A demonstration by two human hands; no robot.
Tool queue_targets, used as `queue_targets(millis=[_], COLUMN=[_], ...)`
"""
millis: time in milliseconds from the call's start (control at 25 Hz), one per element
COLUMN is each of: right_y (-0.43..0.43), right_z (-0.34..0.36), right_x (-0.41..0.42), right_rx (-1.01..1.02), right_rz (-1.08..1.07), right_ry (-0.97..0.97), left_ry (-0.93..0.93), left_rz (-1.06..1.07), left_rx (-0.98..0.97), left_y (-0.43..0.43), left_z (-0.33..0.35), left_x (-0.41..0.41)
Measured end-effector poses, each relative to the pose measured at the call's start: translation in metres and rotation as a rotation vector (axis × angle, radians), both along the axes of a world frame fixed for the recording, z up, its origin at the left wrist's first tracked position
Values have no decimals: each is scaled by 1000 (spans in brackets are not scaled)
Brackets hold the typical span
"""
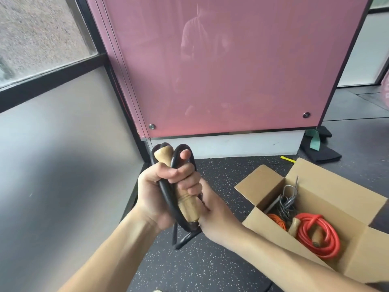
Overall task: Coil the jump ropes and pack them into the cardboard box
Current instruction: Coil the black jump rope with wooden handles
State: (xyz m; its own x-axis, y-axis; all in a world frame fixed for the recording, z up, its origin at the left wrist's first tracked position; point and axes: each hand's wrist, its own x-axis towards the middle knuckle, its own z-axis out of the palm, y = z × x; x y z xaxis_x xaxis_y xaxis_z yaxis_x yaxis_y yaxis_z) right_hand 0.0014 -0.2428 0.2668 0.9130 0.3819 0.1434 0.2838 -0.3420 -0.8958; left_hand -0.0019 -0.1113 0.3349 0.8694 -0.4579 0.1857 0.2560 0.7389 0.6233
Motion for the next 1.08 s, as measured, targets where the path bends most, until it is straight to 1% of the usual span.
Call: queue_targets(millis=[80,160,200,240,320,360,400,440,480,520,560,600,640,680,720,760,800,880,920,960,1040,1080], right_y=[1,0,0,0,-2,-6,-11,-17,-22,-27,-31,-35,-40,-47,-55,-63,-70,-81,-84,-87,-97,-101], right_z=[-8,-15,-14,-12,-6,0,7,14,19,28,34,40,47,55,61,64,65,64,63,61,59,60], right_x=[2,7,7,7,6,3,-2,-7,-10,-13,-12,-9,-3,4,14,25,35,51,56,58,61,61], right_rx=[27,8,-58,-131,-223,-289,-377,-472,-542,-553,-508,-403,-268,-142,-45,12,50,123,156,189,239,244], right_rz=[50,96,91,98,130,206,314,435,543,608,619,599,551,492,426,354,277,158,128,115,119,124], right_ry=[-2,-28,-53,-25,108,151,143,89,38,-12,-60,-113,-185,-260,-327,-372,-395,-378,-372,-377,-375,-370], left_ry=[25,47,59,80,135,142,117,56,-44,-163,-279,-372,-431,-453,-451,-431,-376,-147,-12,115,290,331], left_rz=[-88,-73,-32,33,234,363,499,649,810,930,954,878,734,570,412,268,138,-70,-124,-128,-54,-41], left_rx=[-61,-11,27,64,165,261,394,570,802,1074,1331,1528,1635,1649,1600,1507,1397,1165,1067,1004,1017,1008], left_y=[-11,-16,-18,-18,-15,-10,-2,9,22,37,49,57,59,57,53,45,37,20,13,6,2,1], left_z=[-4,-6,-6,-4,-1,-1,0,1,0,-3,-8,-13,-17,-20,-23,-25,-25,-23,-25,-26,-25,-24], left_x=[-4,-8,-9,-8,1,8,16,22,28,34,37,38,36,33,29,25,20,10,8,6,10,11])
